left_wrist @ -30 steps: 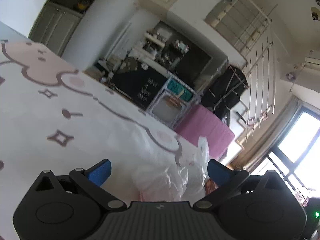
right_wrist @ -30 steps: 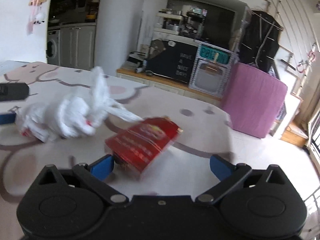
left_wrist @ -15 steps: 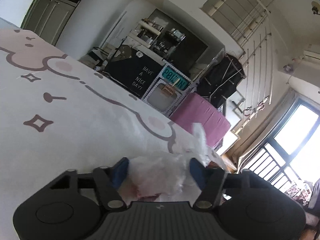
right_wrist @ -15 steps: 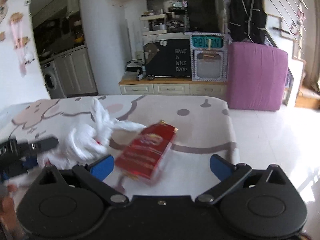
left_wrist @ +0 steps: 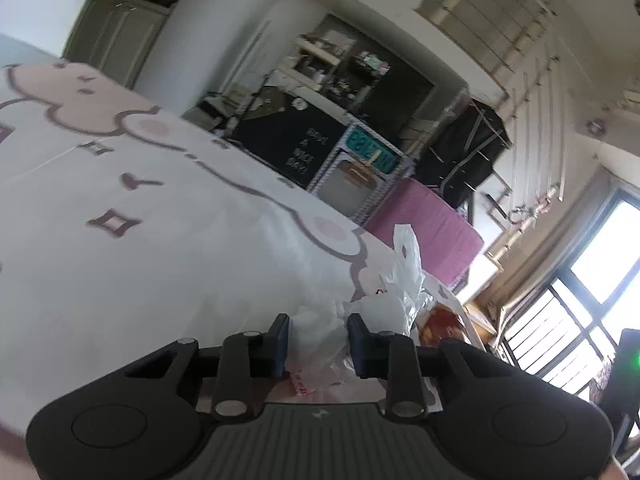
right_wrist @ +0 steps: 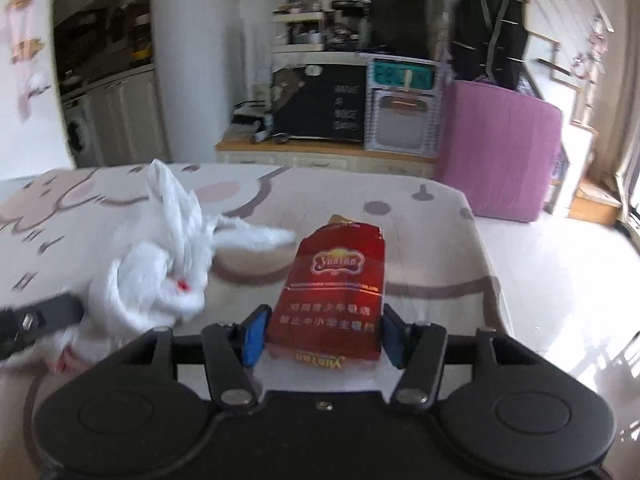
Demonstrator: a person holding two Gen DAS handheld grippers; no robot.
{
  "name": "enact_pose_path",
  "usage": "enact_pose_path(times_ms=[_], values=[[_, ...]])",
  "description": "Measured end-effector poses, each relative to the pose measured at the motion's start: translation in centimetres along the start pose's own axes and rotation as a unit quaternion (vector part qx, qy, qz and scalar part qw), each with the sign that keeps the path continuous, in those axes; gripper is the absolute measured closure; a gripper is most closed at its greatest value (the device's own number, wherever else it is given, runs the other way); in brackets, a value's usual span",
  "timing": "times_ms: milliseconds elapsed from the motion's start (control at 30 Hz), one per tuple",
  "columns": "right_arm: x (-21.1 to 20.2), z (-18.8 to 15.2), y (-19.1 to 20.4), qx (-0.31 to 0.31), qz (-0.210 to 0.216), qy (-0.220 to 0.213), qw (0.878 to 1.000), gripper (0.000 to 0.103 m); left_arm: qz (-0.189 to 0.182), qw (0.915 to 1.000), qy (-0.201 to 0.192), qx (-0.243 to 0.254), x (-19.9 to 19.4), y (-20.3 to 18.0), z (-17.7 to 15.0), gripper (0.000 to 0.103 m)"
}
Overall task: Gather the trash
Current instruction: 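Grasp the white plastic bag with the left tool while the right tool grasps the red cigarette pack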
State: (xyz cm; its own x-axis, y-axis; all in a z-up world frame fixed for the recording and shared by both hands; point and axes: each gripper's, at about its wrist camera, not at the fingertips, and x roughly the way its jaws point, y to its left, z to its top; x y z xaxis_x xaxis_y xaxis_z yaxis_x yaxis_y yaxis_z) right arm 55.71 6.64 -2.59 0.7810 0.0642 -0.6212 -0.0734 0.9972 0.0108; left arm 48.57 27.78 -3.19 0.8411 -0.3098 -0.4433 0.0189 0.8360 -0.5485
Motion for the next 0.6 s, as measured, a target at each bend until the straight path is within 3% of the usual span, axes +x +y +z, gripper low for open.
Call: enact_pose_path(times_ms=[267, 433, 600], values=[[-5.7, -2.8, -1.5, -0.025, 0.062, 0.003, 0.998, 0.046, 0.031, 0.9995, 0.006, 0.002, -4.4, -2.3, -2.9, 0.073], [-9.9, -5.7, -2.9, -0.020, 0.101, 0.005, 0.995, 0.046, 0.045, 0.9989, 0.007, 0.009, -9.0, -3.5, -6.3, 0.073], [-13.9, -8.9, -3.8, -0.028, 0.137, -0.005, 0.990, 0.046, 0.038, 0.9987, 0.021, 0.026, -13.6, -5.2, -9.8, 0.073]])
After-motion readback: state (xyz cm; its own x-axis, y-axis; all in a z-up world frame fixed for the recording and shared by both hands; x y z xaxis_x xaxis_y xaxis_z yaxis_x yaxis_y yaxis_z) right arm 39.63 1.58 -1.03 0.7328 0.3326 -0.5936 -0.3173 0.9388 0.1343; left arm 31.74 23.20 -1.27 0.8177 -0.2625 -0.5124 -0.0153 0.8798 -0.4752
